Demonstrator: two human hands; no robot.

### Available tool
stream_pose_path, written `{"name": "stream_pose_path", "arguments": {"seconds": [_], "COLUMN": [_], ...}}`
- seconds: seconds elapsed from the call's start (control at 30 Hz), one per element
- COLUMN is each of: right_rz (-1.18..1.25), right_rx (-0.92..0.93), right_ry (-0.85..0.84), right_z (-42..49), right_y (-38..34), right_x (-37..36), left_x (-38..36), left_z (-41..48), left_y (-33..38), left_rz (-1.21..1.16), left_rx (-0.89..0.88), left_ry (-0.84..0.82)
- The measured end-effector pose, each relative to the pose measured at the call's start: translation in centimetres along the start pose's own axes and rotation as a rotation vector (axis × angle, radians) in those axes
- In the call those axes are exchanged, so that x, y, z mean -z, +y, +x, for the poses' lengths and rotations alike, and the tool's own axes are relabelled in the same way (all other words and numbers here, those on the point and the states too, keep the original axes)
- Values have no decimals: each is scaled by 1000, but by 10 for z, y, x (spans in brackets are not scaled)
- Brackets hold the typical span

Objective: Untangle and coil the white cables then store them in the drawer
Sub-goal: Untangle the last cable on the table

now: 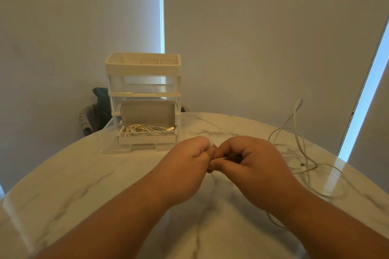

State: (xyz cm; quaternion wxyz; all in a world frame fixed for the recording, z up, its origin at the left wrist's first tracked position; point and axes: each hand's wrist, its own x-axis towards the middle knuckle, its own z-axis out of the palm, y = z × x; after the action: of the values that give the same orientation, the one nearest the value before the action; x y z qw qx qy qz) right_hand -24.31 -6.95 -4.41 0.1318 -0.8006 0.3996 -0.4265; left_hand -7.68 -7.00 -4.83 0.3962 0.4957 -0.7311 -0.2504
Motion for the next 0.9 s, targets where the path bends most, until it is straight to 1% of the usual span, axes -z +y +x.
{"name": "stream_pose_path", "arguments": {"seconds": [0.2,0.3,0.37,0.43,0.47,0.7,0.83,0.9], "right_rz": [23,-38,-69,-81,-76,-90,-74,-89], "right_rx": [18,4,-22,-28,-23,-2,-10,3], "right_ry": [-36,-54,-48,-40,-31,-39,-64,-65], "right_z": [1,3,4,4,5,4,4,4], "right_y": [-3,2,5,6,6,8,7,7], "right_x": [1,1,1,1,1,0,-1,-2], "left_x": [0,-4,-5,-3,-1,-2,-1,-1], "left_z": [-3,-4,-5,-7,-7,-1,0,1], "left_y": [4,1,-2,-3,-1,-3,-4,-6], "left_rz": [-188,-193,-151,-24,-3,143,168,218], "left_rx": [56,113,106,5,-17,-28,-22,-40], "left_ry": [-37,-107,-123,-126,-142,-252,-222,-185]}}
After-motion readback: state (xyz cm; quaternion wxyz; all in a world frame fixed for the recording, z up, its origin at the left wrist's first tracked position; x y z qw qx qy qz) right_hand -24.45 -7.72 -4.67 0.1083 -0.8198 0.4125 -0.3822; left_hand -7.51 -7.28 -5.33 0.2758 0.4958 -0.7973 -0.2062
